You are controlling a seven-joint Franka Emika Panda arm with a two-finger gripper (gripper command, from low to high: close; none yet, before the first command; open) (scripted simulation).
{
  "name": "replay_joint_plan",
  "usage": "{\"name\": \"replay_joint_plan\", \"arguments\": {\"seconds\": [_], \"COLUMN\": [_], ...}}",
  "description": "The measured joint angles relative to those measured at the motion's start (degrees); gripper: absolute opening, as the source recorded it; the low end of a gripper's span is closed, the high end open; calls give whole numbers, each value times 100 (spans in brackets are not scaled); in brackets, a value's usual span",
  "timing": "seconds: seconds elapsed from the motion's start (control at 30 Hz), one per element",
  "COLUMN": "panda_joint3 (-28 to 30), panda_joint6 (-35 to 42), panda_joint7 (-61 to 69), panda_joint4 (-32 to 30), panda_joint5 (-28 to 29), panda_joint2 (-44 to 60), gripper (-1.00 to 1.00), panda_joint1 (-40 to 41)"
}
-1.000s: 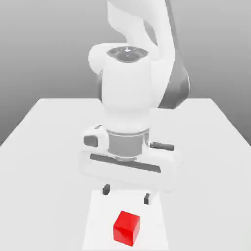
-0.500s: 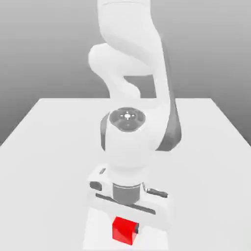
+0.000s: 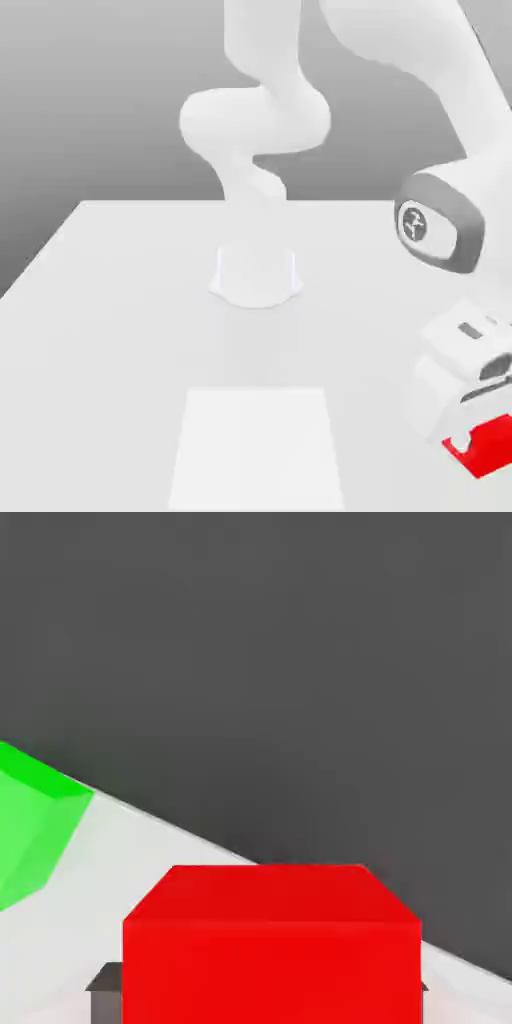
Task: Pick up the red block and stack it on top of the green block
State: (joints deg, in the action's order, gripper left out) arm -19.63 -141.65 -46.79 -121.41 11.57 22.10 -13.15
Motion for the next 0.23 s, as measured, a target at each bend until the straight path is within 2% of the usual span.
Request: {"name": "replay_joint_plan", "arguments": {"seconds": [0.1, 0.13, 0.23], "panda_joint3": [70, 119, 119], "panda_joint6": [-304, -411, -411], "panda_joint7": [31, -1, -1], "panda_joint4": [285, 313, 313], "panda_joint5": [372, 448, 448], "panda_joint2": [634, 775, 775], "gripper": [-100, 100, 100], "panda_joint1": [-329, -387, -387]}}
